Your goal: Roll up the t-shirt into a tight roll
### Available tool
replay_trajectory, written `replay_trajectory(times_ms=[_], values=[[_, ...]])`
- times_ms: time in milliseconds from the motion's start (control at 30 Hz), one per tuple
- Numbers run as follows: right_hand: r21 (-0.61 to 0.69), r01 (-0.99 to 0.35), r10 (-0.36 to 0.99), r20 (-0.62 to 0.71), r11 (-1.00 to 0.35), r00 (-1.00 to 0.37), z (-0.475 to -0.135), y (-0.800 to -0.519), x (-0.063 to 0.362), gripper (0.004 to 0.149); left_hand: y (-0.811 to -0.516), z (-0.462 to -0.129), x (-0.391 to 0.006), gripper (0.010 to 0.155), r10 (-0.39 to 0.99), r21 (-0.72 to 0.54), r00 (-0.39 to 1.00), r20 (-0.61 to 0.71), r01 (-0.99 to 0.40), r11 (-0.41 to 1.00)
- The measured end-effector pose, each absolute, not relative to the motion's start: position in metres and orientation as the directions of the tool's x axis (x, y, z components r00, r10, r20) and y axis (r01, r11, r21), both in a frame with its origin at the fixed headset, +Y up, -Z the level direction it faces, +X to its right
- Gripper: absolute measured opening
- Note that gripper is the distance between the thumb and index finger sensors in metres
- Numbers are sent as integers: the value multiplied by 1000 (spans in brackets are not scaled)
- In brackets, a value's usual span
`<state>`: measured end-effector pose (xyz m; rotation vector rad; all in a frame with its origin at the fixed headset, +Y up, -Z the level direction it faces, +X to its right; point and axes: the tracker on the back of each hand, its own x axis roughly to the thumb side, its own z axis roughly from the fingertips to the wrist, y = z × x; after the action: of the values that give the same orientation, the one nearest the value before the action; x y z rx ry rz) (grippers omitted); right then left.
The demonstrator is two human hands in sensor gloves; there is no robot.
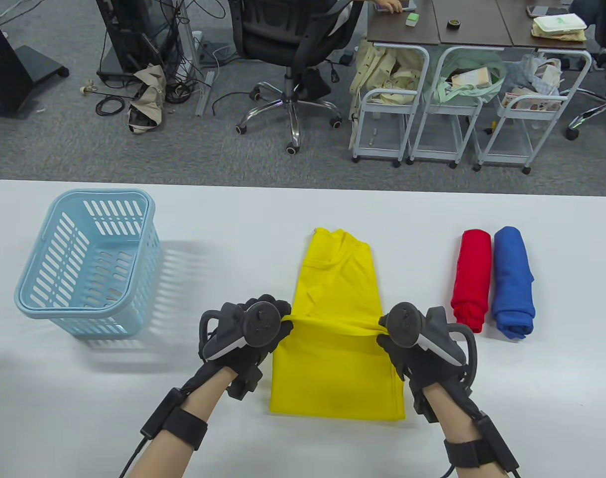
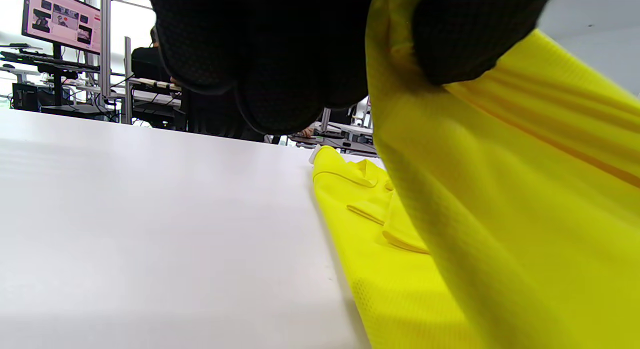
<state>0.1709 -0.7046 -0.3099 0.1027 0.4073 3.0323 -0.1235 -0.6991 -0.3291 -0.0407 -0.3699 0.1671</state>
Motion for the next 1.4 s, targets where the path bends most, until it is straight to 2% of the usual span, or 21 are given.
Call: replay_trajectory(times_ms=[100,200,267,367,467,500,533,567,633,700,767,833,900,967,1000,1067,1133,1200,1233,1300,1400], values=[[336,-71,102,76,-939,-992,-318,-715,172,45,-710,-338,-116,44,132,-129,924,358,-91,987],[470,-51,118,115,-881,-986,-326,-726,174,44,-726,-343,-107,44,84,-281,918,389,31,959],[492,-38,108,115,-870,-987,-332,-728,176,44,-728,-345,-103,44,74,-282,913,402,46,958],[511,-46,100,80,-858,-992,-349,-718,177,44,-714,-359,-98,43,63,-231,925,374,27,973],[370,-69,55,-49,-926,-997,-374,-688,174,45,-688,-386,-95,46,23,-126,971,239,8,992],[246,-95,55,-167,-965,-984,-379,-675,175,50,-679,-394,-95,52,41,-63,987,155,-32,998],[182,-129,87,-224,-975,-971,-382,-670,176,63,-674,-399,-96,61,55,-38,992,117,-51,998],[180,-147,95,-272,-973,-958,-387,-664,177,75,-668,-403,-96,70,67,-47,994,83,-64,997],[196,-114,56,-282,-974,-958,-387,-660,178,76,-663,-400,-96,75,78,-50,994,76,-75,996],[192,-87,40,-239,-977,-970,-377,-663,175,72,-667,-388,-95,72,77,-58,986,150,-69,996],[202,-74,35,-186,-977,-982,-363,-673,171,63,-679,-373,-93,67,66,-113,975,213,-43,993],[291,-123,110,-62,-949,-992,-342,-695,164,53,-704,-351,-90,64,66,-237,934,351,21,971],[407,-115,147,47,-906,-988,-324,-715,158,52,-728,-332,-89,64,63,-352,898,436,105,930],[461,-21,74,97,-887,-993,-303,-737,156,54,-755,-312,-91,64,67,-447,857,511,198,873],[463,17,40,112,-886,-993,-294,-745,156,56,-767,-303,-94,64,54,-476,862,505,226,850],[433,21,35,120,-901,-992,-277,-746,158,59,-769,-290,-101,64,35,-440,863,503,221,870],[456,-1,76,146,-890,-986,-267,-741,159,57,-760,-281,-105,61,109,-459,858,501,157,875],[499,31,69,180,-866,-981,-257,-736,159,56,-750,-273,-107,60,147,-466,858,492,117,877],[491,70,38,207,-868,-978,-253,-735,158,57,-747,-267,-108,61,149,-435,853,501,99,895],[428,46,49,210,-903,-976,-248,-738,159,59,-750,-258,-109,65,153,-378,840,520,66,924],[443,45,74,247,-895,-966,-246,-737,160,64,-759,-257,-101,69,65,-351,813,579,177,920]])
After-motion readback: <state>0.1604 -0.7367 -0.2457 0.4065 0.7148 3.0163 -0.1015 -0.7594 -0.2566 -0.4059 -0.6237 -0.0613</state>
